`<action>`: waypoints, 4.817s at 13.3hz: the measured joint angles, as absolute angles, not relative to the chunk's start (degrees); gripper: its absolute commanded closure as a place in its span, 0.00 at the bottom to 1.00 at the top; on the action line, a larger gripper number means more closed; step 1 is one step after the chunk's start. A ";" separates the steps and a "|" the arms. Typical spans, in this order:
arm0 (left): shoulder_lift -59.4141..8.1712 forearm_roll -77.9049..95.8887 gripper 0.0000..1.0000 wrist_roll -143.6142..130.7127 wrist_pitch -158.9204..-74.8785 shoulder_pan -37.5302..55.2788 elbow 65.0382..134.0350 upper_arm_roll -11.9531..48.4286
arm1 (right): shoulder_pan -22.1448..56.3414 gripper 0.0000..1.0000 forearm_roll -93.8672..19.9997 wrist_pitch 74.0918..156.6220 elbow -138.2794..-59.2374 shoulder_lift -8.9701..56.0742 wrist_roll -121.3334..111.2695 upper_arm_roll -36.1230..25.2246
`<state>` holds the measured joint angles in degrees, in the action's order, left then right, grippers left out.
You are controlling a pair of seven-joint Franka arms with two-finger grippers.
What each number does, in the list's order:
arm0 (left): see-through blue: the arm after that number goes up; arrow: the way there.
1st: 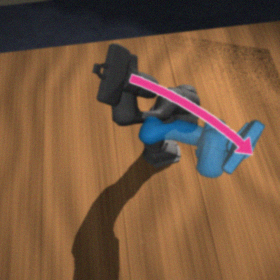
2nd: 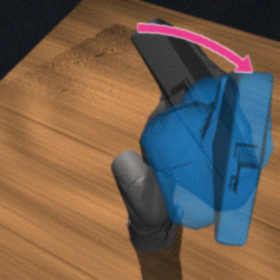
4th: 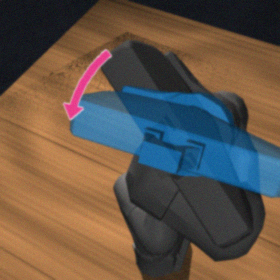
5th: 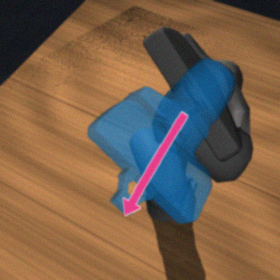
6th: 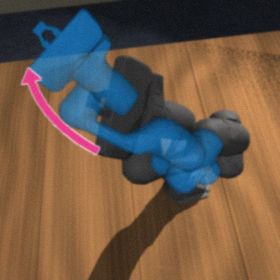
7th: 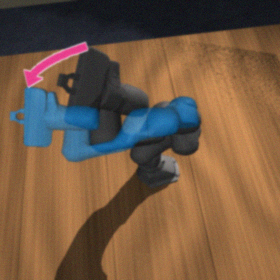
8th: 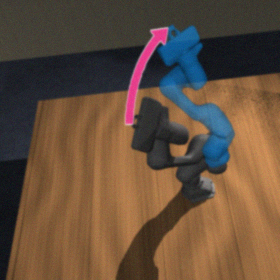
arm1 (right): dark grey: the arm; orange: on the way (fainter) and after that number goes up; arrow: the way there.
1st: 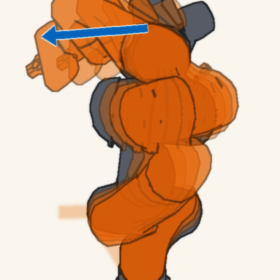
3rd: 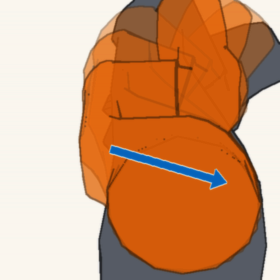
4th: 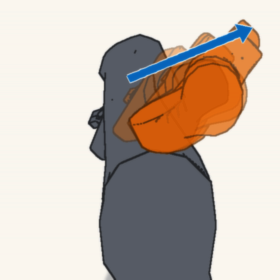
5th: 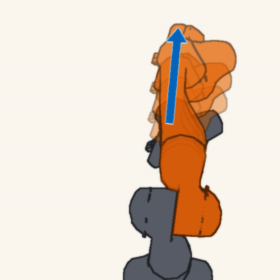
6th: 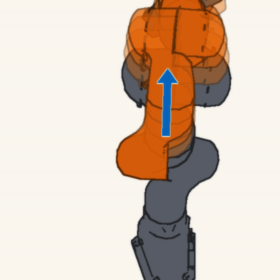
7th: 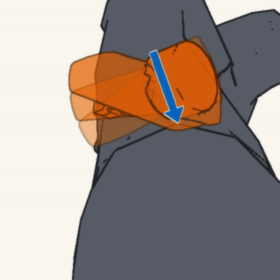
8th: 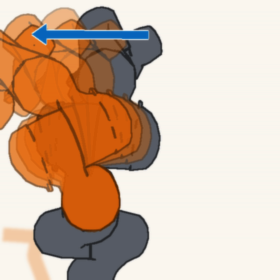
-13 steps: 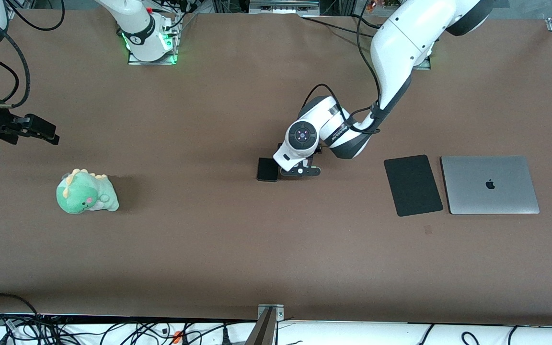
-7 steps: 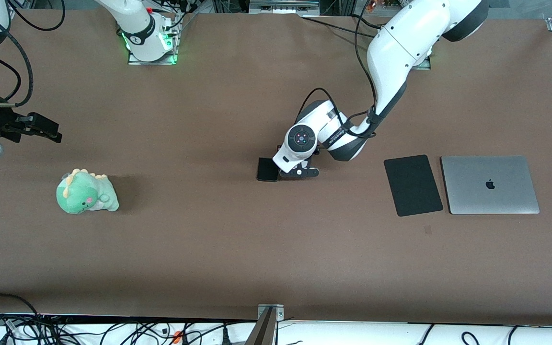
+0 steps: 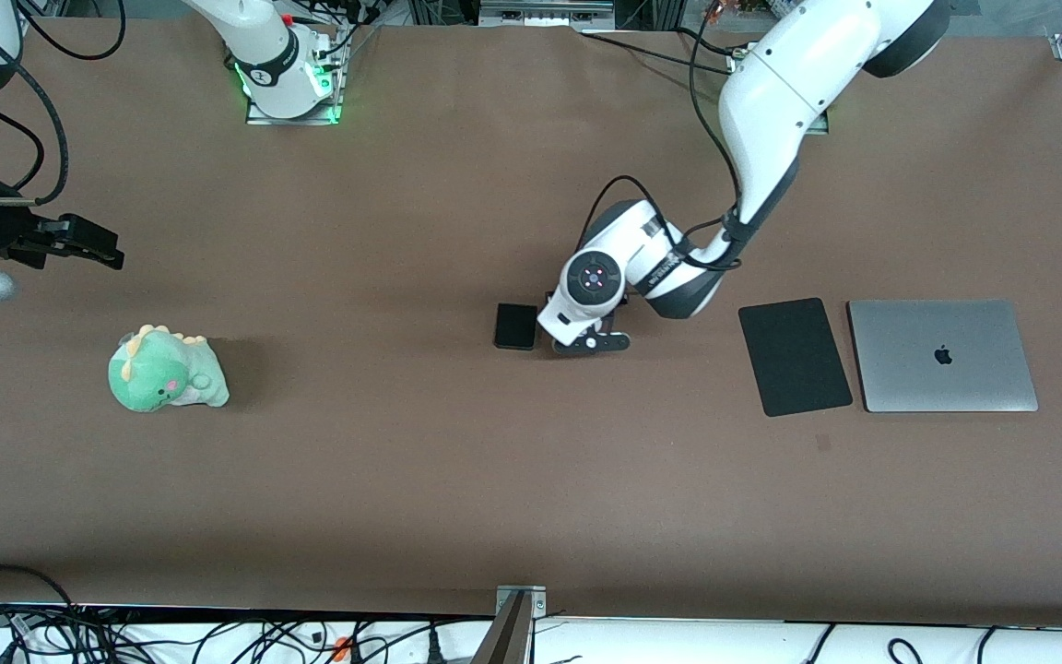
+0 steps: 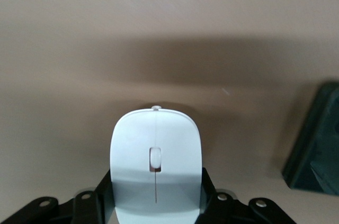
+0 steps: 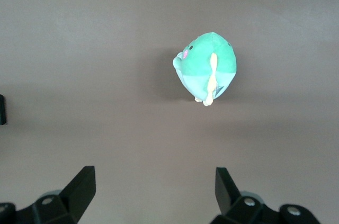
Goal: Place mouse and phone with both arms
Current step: 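Carry the mouse onto the black pad while the right gripper reaches out, then lower the mouse onto the pad while the right gripper reaches the phone, then release the mouse and raise the left gripper while the right grasps the phone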
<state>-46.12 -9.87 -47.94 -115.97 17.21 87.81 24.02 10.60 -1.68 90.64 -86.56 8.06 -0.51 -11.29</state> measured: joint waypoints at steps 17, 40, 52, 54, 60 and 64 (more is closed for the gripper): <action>-36.44 -11.42 1.00 -31.39 -104.74 -13.12 92.29 23.41 | 15.06 0.00 -2.25 90.59 -86.69 10.60 0.27 -11.21; -43.17 -15.17 0.00 -27.41 -113.28 -16.79 96.62 22.92 | 49.64 0.00 -5.36 134.37 -86.67 42.49 43.50 -10.62; -31.15 -15.17 0.00 -27.17 -95.00 -16.77 76.99 25.51 | 52.03 0.20 -3.27 142.99 -86.65 49.18 47.01 -10.94; -26.86 -15.17 0.00 -24.37 -93.33 -16.87 76.51 25.50 | 52.05 0.43 -3.24 143.01 -86.65 49.21 47.01 -10.99; -16.86 -13.31 0.00 -17.69 -89.71 -18.70 76.44 25.43 | 51.85 0.84 -3.24 137.54 -85.09 49.04 46.71 -12.01; -14.00 -12.41 0.00 -17.26 -87.64 -19.21 76.48 25.43 | 47.33 0.84 -3.24 122.88 -77.19 47.67 35.55 -12.82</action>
